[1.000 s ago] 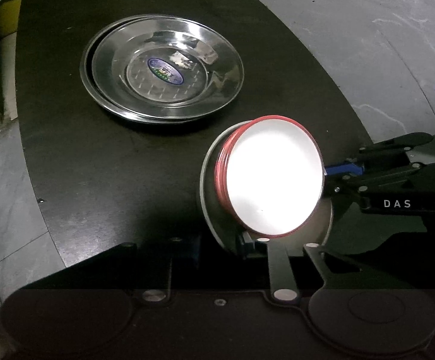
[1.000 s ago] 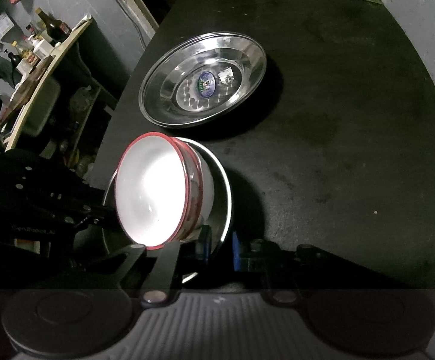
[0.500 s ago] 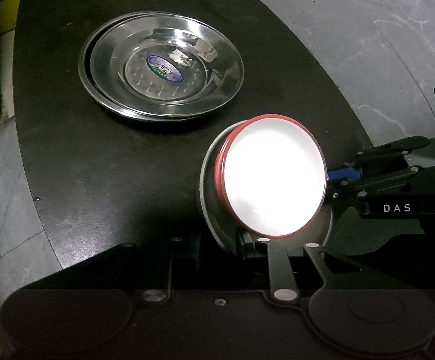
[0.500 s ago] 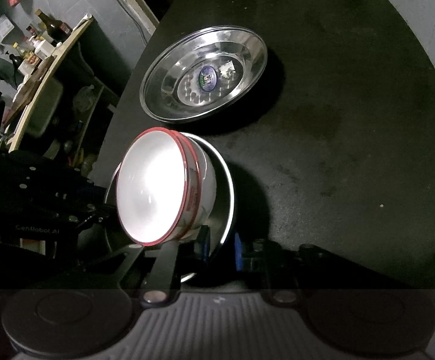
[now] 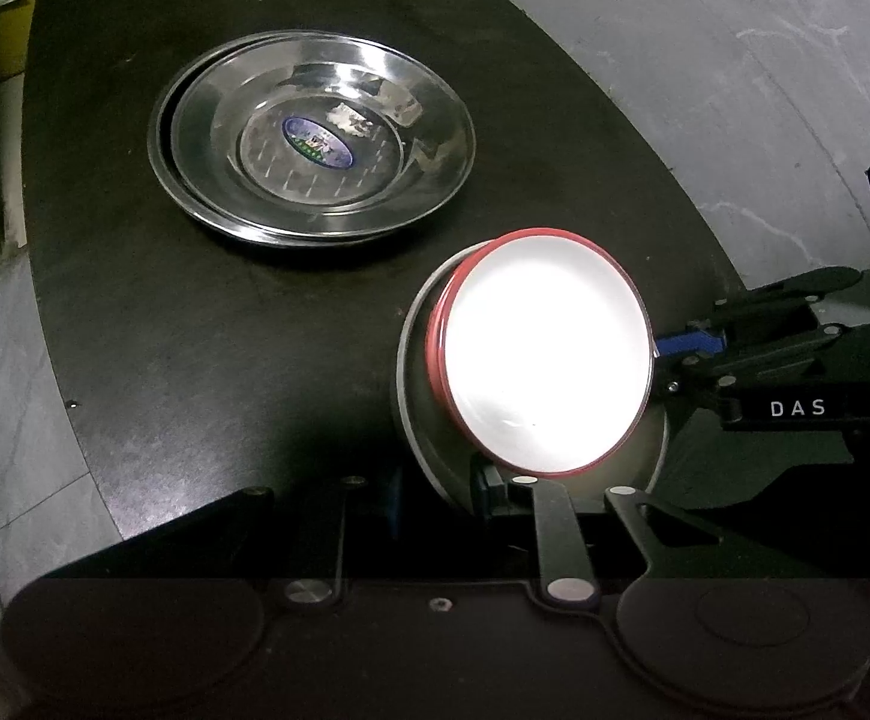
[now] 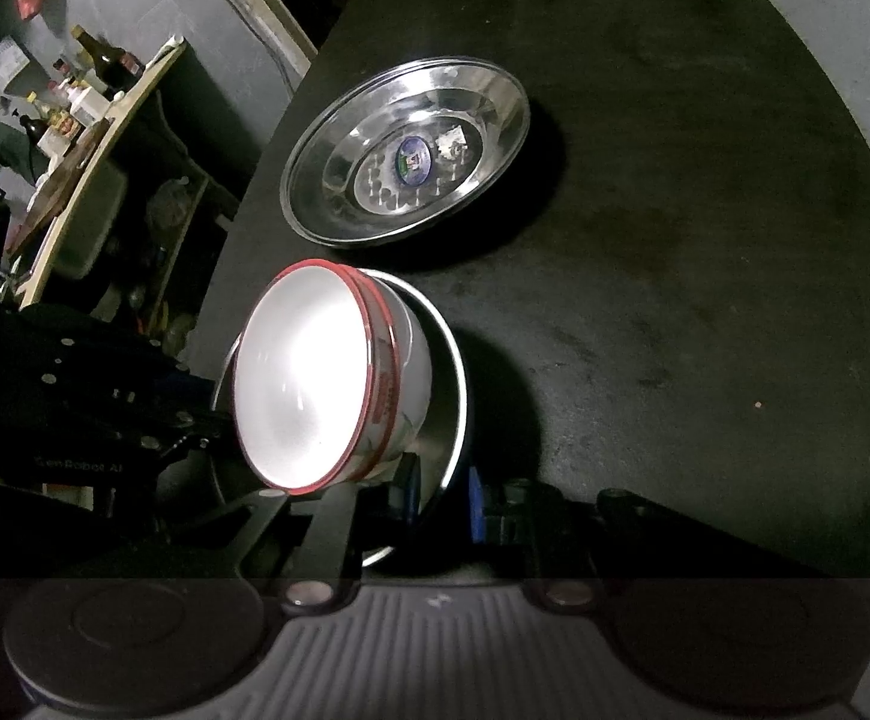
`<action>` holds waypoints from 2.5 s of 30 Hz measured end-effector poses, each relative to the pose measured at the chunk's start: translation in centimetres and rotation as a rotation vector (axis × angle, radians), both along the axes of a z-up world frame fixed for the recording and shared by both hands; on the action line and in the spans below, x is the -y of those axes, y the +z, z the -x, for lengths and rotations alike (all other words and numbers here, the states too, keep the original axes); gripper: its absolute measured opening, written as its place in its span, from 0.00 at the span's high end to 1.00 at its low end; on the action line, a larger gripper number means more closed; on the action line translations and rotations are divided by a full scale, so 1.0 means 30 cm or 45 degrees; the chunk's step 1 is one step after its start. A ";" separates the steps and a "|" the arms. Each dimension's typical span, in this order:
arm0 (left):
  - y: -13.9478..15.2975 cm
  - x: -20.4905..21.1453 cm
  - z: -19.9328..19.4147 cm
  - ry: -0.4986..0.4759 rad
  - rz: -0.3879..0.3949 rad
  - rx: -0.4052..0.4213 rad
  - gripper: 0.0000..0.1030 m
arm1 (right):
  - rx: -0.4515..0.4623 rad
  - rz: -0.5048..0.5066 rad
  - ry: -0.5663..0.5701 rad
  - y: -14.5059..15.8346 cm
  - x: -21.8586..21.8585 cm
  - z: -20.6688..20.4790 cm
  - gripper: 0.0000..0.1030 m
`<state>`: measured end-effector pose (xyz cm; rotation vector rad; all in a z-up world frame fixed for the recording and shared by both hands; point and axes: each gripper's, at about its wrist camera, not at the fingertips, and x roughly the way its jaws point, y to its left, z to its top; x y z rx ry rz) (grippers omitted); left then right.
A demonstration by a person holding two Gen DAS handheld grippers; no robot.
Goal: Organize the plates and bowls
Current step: 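Lift the nested bowl stack with the left tool toward the steel plates, then lower the bowl stack onto the steel plates and open the left tool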
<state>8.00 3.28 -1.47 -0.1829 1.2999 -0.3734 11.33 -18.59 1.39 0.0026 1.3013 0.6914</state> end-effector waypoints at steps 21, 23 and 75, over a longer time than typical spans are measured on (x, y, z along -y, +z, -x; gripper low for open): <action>0.065 -0.008 -0.047 0.079 0.058 0.064 0.80 | -0.037 -0.121 -0.158 0.053 0.074 -0.034 0.82; 0.073 -0.005 -0.052 0.081 0.050 0.068 0.80 | -0.040 -0.126 -0.165 0.055 0.074 -0.040 0.82; 0.108 -0.164 -0.326 0.281 -0.018 0.081 0.88 | -0.004 -0.177 -0.189 0.044 -0.052 -0.360 0.81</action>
